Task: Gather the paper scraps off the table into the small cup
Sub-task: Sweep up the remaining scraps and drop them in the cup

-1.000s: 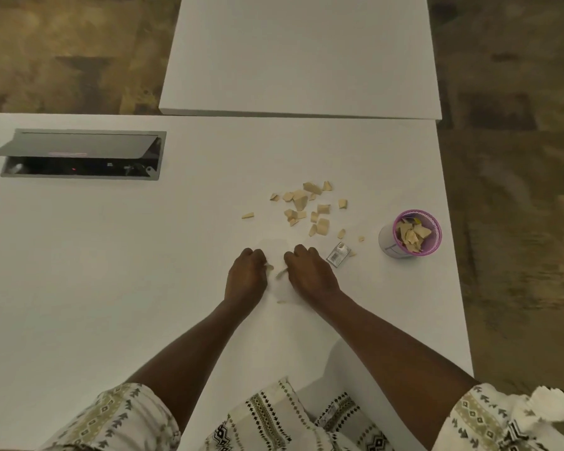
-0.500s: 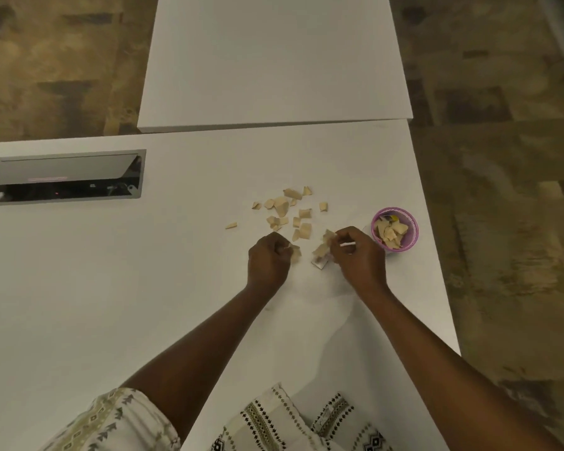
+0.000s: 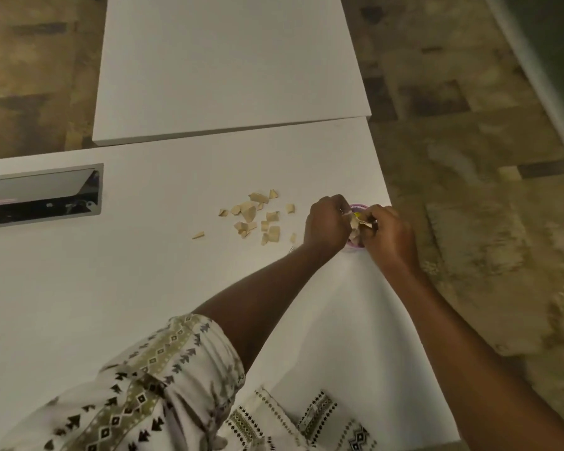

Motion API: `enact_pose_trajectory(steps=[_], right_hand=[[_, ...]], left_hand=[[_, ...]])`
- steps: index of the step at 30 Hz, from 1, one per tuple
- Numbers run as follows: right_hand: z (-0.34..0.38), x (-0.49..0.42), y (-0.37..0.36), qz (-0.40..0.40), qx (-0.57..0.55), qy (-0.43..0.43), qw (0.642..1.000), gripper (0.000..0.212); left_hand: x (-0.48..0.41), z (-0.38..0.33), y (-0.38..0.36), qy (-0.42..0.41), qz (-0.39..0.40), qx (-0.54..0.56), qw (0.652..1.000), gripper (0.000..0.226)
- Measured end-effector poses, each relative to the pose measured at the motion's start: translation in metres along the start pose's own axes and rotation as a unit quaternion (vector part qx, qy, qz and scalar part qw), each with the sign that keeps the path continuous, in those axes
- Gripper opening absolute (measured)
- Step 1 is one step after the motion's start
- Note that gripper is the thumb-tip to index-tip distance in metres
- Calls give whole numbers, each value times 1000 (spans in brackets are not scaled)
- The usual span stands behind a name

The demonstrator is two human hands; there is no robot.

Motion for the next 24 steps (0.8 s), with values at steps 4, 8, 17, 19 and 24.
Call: enact_pose_trajectory(steps=[4,8,17,19,24], right_hand=[[1,1,-2,34,-13,2,999,39],[4,7,5,20,-11,9,1000,45],[47,34,16,-56,-21,77,995,36],[65,43,0,-35,-52,106,992,30],[80,61,-77,149,-52,86,984,41]], left_hand=[[1,0,-7,-21,36,-29,999,33],[10,-2,-3,-81,41,-26,996,37],[32,75,52,-48,-17,-26,998,28],[40,104,74,-20,-34,-43,998,24],[79,181,116,48,-43,-129,989,22]])
Point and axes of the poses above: each hand's wrist, its own x-axis away from the middle knuckle, its own y-axis out of the back of the hand, z = x × y, the point moved 7 cm from there along -x, towards the middle knuckle, and after that the axes turned 1 degree about x, right-handed, at the moved point
